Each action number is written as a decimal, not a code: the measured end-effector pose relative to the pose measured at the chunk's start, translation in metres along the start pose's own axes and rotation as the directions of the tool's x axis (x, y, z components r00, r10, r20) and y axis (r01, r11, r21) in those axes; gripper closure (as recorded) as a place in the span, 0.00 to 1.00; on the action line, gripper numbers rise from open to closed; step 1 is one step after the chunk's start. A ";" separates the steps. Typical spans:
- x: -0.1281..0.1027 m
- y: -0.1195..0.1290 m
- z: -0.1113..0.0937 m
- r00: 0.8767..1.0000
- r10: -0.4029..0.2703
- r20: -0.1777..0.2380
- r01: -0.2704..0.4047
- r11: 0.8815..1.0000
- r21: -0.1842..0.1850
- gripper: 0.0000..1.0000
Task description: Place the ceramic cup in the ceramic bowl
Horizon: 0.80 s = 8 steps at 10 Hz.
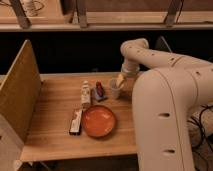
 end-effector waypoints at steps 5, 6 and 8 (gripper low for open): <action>-0.032 0.004 0.010 0.997 -0.050 0.050 0.052 0.998 -0.031 0.34; -0.033 0.000 0.013 0.997 -0.056 0.049 0.057 0.998 -0.021 0.34; -0.035 -0.008 0.032 0.998 -0.052 0.029 0.052 0.999 -0.005 0.34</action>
